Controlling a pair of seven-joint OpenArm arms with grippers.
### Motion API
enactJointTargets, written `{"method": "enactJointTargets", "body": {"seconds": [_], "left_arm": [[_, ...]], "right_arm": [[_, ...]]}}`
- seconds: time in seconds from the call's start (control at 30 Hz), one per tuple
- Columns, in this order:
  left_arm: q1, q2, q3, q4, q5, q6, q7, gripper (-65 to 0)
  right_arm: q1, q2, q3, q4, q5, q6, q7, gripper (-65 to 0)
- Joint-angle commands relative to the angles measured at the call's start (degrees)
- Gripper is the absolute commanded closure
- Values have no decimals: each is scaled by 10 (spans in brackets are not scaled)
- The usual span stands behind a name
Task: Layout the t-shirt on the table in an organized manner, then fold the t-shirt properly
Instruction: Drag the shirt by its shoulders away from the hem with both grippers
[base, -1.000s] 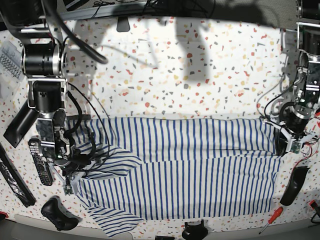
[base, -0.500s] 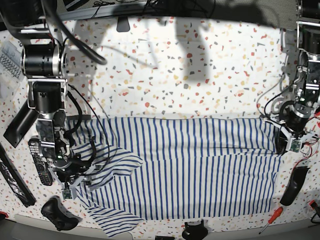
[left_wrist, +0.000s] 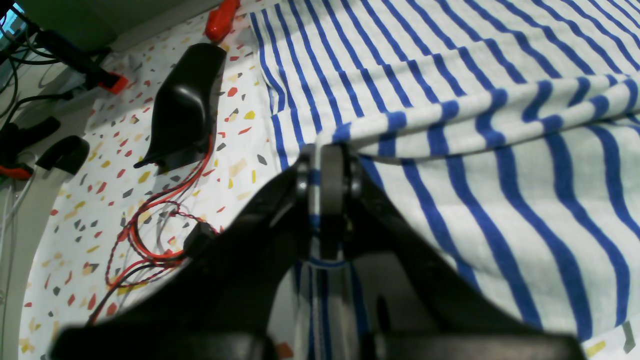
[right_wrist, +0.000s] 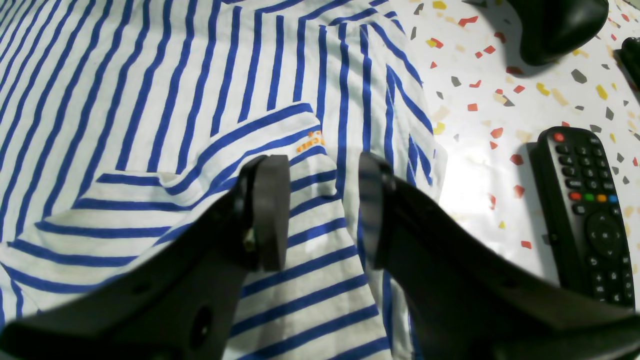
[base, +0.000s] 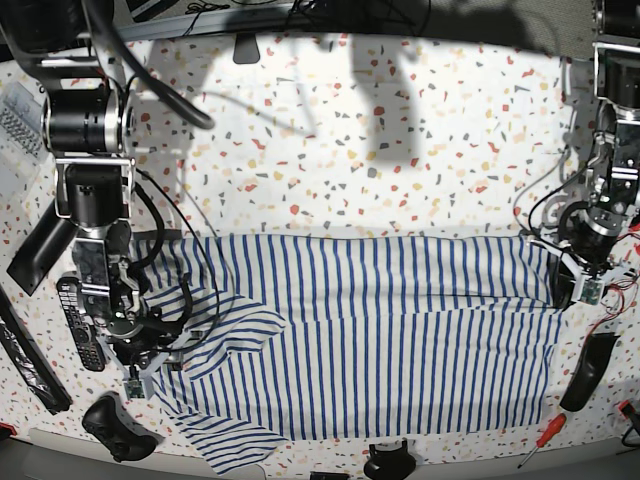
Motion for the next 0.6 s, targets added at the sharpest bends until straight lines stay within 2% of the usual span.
{"method": "enactJointTargets", "body": {"seconds": [0.0, 0.1, 0.17, 0.23, 0.27, 0.3, 0.47, 0.57], "left_arm": [[-13, -11, -5, 8, 1, 5, -14, 0], [-14, -11, -5, 8, 43, 5, -15, 0], [-19, -11, -5, 8, 87, 8, -15, -7], [-32, -11, -5, 8, 126, 23, -14, -165], [-41, -11, -5, 8, 135, 36, -14, -217], [-50, -11, -5, 8, 135, 47, -14, -239], [-83, -8, -5, 7, 133, 52, 37, -239], [-87, -3, -5, 7, 132, 52, 48, -239]], "right_arm": [[22, 6, 3, 9, 4, 3, 10, -224], [23, 6, 3, 9, 4, 3, -2, -224], [24, 6, 3, 9, 4, 3, -34, -224], [27, 6, 3, 9, 4, 3, -86, -224], [29, 7, 3, 9, 4, 3, -99, -224], [29, 7, 3, 9, 4, 3, -104, -224], [30, 6, 3, 9, 9, 3, -105, -224], [30, 6, 3, 9, 30, 3, -115, -224]]}}
